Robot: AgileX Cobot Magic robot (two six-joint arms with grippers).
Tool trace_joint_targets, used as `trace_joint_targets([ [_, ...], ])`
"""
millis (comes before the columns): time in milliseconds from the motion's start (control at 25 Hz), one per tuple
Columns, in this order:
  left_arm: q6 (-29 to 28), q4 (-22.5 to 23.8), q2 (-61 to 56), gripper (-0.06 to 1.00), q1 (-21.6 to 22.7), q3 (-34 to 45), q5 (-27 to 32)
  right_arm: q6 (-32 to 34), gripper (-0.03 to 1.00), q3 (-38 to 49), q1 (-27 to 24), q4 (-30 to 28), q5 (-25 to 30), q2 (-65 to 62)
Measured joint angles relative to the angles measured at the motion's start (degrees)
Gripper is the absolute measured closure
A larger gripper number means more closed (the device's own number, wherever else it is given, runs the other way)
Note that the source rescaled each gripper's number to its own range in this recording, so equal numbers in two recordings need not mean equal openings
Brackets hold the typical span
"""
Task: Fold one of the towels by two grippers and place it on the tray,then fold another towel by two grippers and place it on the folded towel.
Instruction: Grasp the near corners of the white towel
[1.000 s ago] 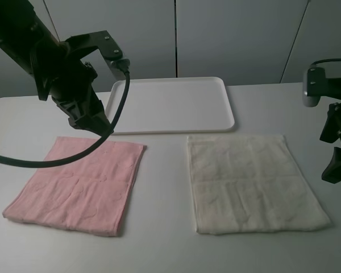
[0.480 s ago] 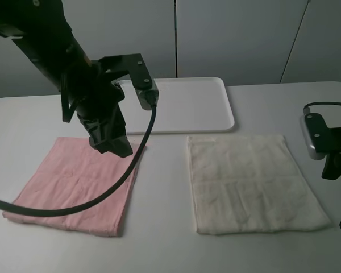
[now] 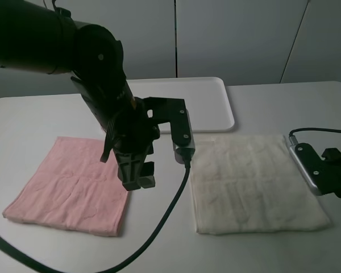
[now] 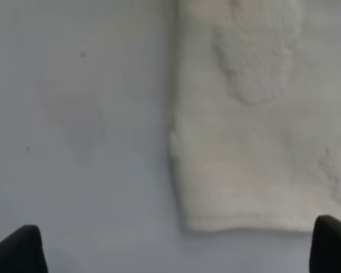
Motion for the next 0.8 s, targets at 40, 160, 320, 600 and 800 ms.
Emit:
trace_joint_targets([
  [40, 0.0, 0.0, 0.3, 0.09, -0.6, 0.0, 0.0, -0.1, -0.03, 0.5, 0.3, -0.4, -0.8, 0.6],
  [160, 0.0, 0.1, 1.3, 0.09, -1.6, 0.0, -0.4, -0.2, -0.03, 1.4, 0.6, -1.1, -2.6, 1.7],
  [320, 0.0, 0.5, 2.4, 0.09, -1.8, 0.0, -0.5, -0.2, -0.03, 1.8, 0.6, -1.3, -4.7, 2.6],
  [600, -0.1, 1.1, 2.4, 0.09, -1.8, 0.0, -1.7, -0.4, -0.03, 1.9, 0.6, -1.3, -7.1, 5.5],
  [800, -0.1, 1.2, 2.4, 0.09, -1.8, 0.0, -2.2, -0.9, -0.03, 1.9, 0.7, -1.3, -7.2, 5.8],
])
